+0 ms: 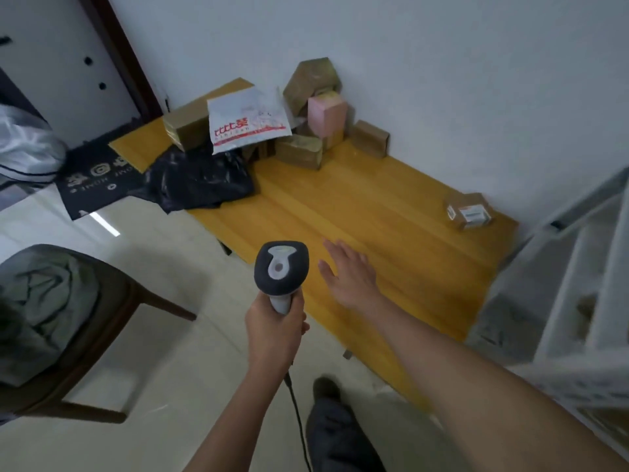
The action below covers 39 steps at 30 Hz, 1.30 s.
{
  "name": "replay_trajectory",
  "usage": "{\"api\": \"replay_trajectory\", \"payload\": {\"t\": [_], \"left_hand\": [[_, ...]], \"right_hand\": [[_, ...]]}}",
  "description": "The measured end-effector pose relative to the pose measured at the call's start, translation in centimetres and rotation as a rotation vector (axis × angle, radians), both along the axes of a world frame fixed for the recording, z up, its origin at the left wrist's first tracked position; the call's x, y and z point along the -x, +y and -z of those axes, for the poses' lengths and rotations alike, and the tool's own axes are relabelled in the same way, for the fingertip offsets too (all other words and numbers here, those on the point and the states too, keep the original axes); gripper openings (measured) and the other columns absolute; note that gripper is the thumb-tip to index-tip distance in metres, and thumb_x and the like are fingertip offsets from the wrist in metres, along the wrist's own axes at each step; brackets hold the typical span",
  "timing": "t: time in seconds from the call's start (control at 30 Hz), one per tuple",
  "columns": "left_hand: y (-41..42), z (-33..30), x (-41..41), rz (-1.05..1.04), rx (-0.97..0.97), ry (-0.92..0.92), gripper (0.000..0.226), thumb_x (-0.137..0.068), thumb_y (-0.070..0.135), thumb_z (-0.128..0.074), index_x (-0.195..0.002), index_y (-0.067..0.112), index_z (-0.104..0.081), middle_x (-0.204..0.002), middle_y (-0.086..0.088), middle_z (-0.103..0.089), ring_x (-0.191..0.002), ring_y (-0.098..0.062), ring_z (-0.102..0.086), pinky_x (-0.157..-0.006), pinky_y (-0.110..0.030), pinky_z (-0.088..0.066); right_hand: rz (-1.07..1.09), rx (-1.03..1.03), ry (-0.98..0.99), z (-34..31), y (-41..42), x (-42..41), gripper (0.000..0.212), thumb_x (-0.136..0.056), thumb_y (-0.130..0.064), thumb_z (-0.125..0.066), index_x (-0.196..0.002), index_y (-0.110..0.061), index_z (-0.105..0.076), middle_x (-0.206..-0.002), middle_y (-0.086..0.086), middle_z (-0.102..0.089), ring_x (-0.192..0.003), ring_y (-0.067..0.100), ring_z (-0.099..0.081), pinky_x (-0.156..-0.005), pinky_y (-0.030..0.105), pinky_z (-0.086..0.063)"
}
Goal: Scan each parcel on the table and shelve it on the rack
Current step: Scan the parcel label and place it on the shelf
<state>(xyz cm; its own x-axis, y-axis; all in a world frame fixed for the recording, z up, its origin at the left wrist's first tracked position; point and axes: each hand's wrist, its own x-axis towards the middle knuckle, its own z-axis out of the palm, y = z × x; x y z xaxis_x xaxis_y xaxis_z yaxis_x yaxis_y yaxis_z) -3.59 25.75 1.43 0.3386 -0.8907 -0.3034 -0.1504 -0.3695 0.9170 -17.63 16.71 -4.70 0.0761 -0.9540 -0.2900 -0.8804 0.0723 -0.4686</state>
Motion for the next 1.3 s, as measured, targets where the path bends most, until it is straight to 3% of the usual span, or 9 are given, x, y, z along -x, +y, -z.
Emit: {"api": "replay_trajectory", "payload": {"t": [0.27,0.6,0.7,0.83,0.9,0.93,1.03,1.2,1.3], "left_hand": [[-14.9,-3.7,-4.2,-0.164,0.065,-0.029,0.030,-0.096,0.026,-0.059,-0.085,-0.002,-0.061,-0.063,-0.013,-0.066,-0.052,-0.021,-0.067,-0.047,-0.021,-0.052],[-31.6,-4.7,-12.2,-0.085,0.151,-0.078,0.027,-0.096,0.027,-0.060,-0.091,0.001,-0.062,-0.065,-0.015,-0.067,-0.053,-0.022,-0.066,-0.047,-0.023,-0.052],[-36.3,-3.9,-14.9,-0.004,0.132,-0.048,0.027,-0.096,0.026,-0.060,-0.091,0.000,-0.061,-0.064,-0.012,-0.067,-0.050,-0.019,-0.066,-0.045,-0.020,-0.050],[-40.8,-3.2,-18.5,0.107,0.095,-0.032,0.026,-0.096,0.026,-0.059,-0.091,0.000,-0.061,-0.064,-0.012,-0.067,-0.048,-0.017,-0.065,-0.045,-0.020,-0.051],[-42.8,-2.8,-20.0,0.153,0.075,-0.036,0.026,-0.097,0.027,-0.058,-0.093,0.001,-0.062,-0.065,-0.012,-0.068,-0.048,-0.016,-0.065,-0.046,-0.018,-0.051],[-43.8,-2.6,-20.6,0.172,0.062,-0.038,0.026,-0.097,0.027,-0.058,-0.094,0.002,-0.062,-0.066,-0.012,-0.068,-0.049,-0.016,-0.065,-0.046,-0.017,-0.050],[-45.6,-2.3,-21.4,0.196,0.026,-0.007,0.020,-0.096,0.028,-0.059,-0.097,0.009,-0.061,-0.069,-0.012,-0.068,-0.051,-0.016,-0.066,-0.048,-0.020,-0.053],[-46.1,-2.3,-21.1,0.198,0.039,0.044,0.013,-0.096,0.024,-0.061,-0.094,0.012,-0.061,-0.069,-0.013,-0.068,-0.054,-0.021,-0.067,-0.050,-0.025,-0.055],[-45.6,-2.8,-20.0,0.207,0.066,0.048,0.022,-0.095,0.024,-0.062,-0.096,0.002,-0.062,-0.066,-0.012,-0.067,-0.054,-0.022,-0.068,-0.048,-0.021,-0.052]], "right_hand": [[-0.117,0.060,0.029,-1.3,-16.5,-4.4,0.053,-0.102,-0.052,-0.027,-0.152,-0.039,-0.017,-0.160,-0.002,-0.018,-0.142,0.032,-0.021,-0.112,0.056,-0.025],[-0.095,0.135,0.076,-1.1,-31.4,-11.6,0.054,-0.102,-0.048,-0.032,-0.153,-0.038,-0.017,-0.162,-0.005,-0.010,-0.145,0.031,-0.015,-0.115,0.059,-0.018],[-0.047,0.101,0.148,0.0,-35.0,-13.5,0.051,-0.102,-0.044,-0.035,-0.151,-0.036,-0.025,-0.163,-0.007,-0.003,-0.148,0.032,-0.006,-0.117,0.060,-0.010],[-0.056,0.055,0.347,1.5,-38.6,-16.0,0.031,-0.100,-0.037,-0.044,-0.126,-0.029,-0.059,-0.163,-0.005,0.015,-0.148,0.035,0.017,-0.117,0.061,0.006],[-0.063,0.075,0.411,2.2,-39.8,-16.9,0.034,-0.099,-0.033,-0.046,-0.132,-0.027,-0.055,-0.162,-0.004,0.018,-0.146,0.035,0.023,-0.116,0.062,0.010],[-0.061,0.070,0.428,2.5,-40.2,-17.3,0.044,-0.099,-0.032,-0.047,-0.143,-0.025,-0.045,-0.162,-0.004,0.018,-0.146,0.034,0.024,-0.115,0.062,0.011],[-0.059,0.053,0.424,3.0,-40.8,-17.5,0.067,-0.099,-0.033,-0.048,-0.156,-0.023,-0.014,-0.163,-0.007,0.014,-0.149,0.029,0.016,-0.117,0.062,0.004],[0.024,0.217,0.225,1.3,-40.5,-16.7,0.067,-0.097,-0.026,-0.055,-0.153,-0.019,-0.021,-0.163,-0.009,0.000,-0.150,0.018,-0.013,-0.118,0.056,-0.017],[0.068,0.367,0.076,-0.5,-40.4,-15.2,0.062,-0.096,-0.018,-0.055,-0.152,-0.016,-0.027,-0.162,-0.006,-0.013,-0.144,0.017,-0.028,-0.115,0.044,-0.027]]}}
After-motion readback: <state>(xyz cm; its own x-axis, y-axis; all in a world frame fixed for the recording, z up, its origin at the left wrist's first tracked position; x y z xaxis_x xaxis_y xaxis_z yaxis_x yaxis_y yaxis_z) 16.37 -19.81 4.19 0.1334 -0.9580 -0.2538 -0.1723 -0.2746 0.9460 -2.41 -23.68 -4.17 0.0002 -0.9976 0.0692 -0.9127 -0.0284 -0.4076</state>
